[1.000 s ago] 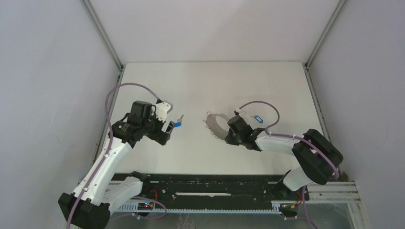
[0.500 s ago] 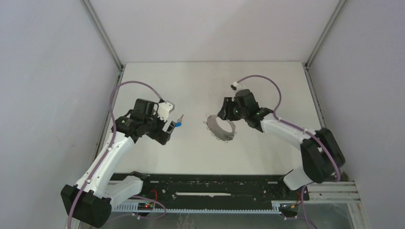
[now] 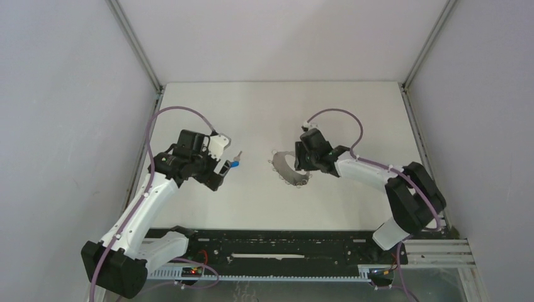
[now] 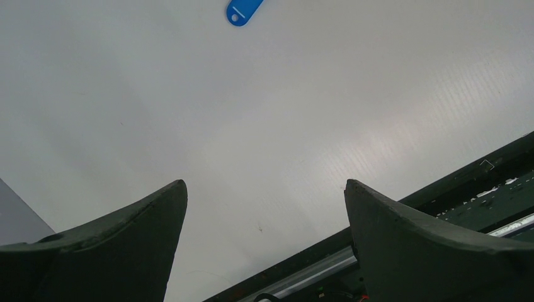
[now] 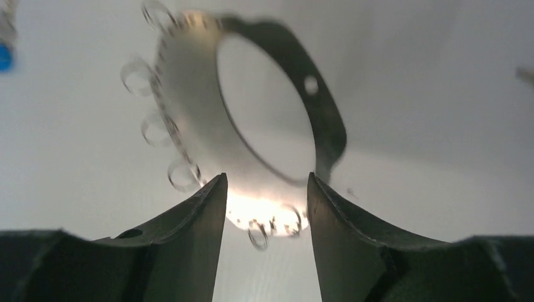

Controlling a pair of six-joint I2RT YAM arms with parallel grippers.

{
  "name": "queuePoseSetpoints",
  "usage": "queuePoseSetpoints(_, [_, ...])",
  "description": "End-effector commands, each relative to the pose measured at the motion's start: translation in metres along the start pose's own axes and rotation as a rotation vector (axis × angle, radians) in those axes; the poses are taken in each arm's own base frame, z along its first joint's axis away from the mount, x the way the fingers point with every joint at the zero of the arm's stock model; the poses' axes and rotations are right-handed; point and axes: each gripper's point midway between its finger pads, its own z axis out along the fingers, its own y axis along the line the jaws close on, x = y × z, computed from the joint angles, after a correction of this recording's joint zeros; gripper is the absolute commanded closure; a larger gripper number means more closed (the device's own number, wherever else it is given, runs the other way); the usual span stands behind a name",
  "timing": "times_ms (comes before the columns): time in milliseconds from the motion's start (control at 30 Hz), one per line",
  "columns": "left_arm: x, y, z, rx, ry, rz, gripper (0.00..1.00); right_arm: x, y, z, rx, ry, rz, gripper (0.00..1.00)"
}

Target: Put the keys on the keyring

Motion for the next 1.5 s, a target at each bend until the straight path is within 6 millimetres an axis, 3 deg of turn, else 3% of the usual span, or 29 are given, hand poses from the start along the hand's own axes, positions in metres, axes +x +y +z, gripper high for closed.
queuePoseSetpoints(0, [-0.023, 0.002, -0.013, -0.003, -0.089, 0.048, 0.00, 0.029, -0.022, -0.038, 0.148, -0.015, 0.074, 0.42])
queuePoseSetpoints(100, [-0.023, 0.001, -0.015, 0.000, -0.096, 0.051, 0.00, 0.043, -0.038, -0.052, 0.186, -0.015, 0.155, 0.42])
queuePoseSetpoints(233, [-0.021, 0.001, -0.016, -0.007, -0.100, 0.058, 0.00, 0.054, -0.043, -0.053, 0.162, -0.004, 0.234, 0.44])
queuePoseSetpoints(600, [-0.020, 0.002, -0.022, -0.023, -0.115, 0.072, 0.00, 0.045, -0.041, -0.026, 0.112, 0.001, 0.394, 0.48])
queuePoseSetpoints(800, [-0.018, 0.003, -0.023, -0.031, -0.111, 0.079, 0.00, 0.051, -0.047, -0.010, 0.135, 0.019, 0.425, 0.51])
queuePoseSetpoints(1200, [-0.014, 0.004, -0.022, -0.043, -0.111, 0.086, 0.00, 0.057, -0.051, 0.005, 0.159, 0.025, 0.425, 0.75])
queuePoseSetpoints(1400, [-0.011, 0.005, -0.020, -0.056, -0.126, 0.092, 0.00, 0.045, -0.045, 0.006, 0.117, -0.012, 0.411, 0.99])
queuePoseSetpoints(1467, [-0.012, 0.003, -0.020, -0.050, -0.144, 0.107, 0.00, 0.033, -0.043, 0.002, 0.096, -0.050, 0.377, 1.00])
